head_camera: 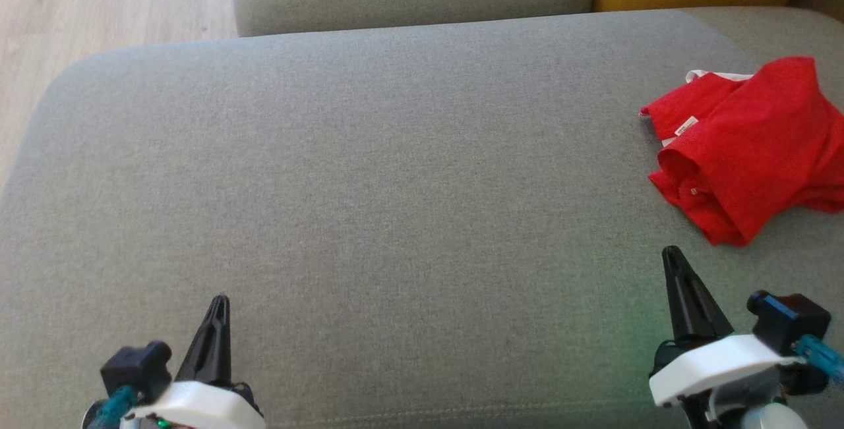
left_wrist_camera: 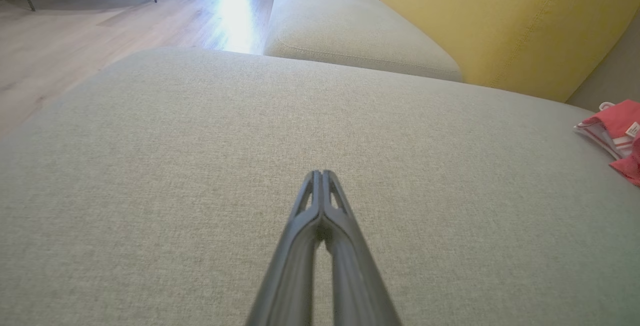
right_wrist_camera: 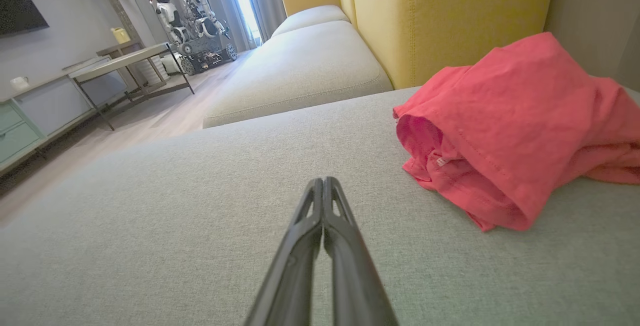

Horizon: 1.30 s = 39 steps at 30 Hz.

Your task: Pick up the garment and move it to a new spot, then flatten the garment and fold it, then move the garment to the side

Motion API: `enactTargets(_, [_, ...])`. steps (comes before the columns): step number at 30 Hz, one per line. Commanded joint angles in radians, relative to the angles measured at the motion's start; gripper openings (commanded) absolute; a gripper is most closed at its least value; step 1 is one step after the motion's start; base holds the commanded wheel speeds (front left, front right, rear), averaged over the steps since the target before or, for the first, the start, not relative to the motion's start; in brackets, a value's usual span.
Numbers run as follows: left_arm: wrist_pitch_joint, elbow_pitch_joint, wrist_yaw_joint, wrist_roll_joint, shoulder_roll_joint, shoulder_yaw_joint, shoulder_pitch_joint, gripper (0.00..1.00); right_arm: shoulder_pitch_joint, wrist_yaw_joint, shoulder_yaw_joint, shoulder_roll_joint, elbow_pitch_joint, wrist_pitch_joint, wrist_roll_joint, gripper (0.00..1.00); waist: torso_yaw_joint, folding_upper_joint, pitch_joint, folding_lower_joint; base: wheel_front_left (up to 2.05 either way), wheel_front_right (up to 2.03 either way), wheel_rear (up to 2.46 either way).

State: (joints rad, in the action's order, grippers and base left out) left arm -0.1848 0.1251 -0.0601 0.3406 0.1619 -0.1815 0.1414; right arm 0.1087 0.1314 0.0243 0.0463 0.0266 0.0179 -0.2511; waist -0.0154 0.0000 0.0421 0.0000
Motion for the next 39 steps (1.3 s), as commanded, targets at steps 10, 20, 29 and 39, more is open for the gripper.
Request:
enactTargets(10, [0.025,-0.012,0.027,0.14,0.002,0.036,-0.059,0.0,-0.058,0.0,-0.004,0.017,-0.005,-0.001,-0.154,0.0,0.001,0.0,-0.004,0.0,0.0,0.0,0.0])
enactTargets(20, [0.045,0.0,0.041,0.244,-0.004,0.053,-0.076,0.0,-0.072,0.0,-0.008,0.022,0.014,0.001,-0.267,0.0,0.003,0.0,-0.007,0.0,0.0,0.0,0.0])
enactTargets(29, [0.065,0.011,0.056,0.348,-0.01,0.072,-0.092,0.0,-0.085,0.0,-0.013,0.025,0.033,0.004,-0.38,0.0,0.004,0.0,-0.01,0.0,0.0,0.0,0.0])
enactTargets(39, [0.089,0.023,0.072,0.462,-0.019,0.093,-0.11,0.0,-0.1,0.0,-0.02,0.029,0.055,0.009,-0.503,0.0,0.005,0.0,-0.013,0.0,0.0,0.0,0.0])
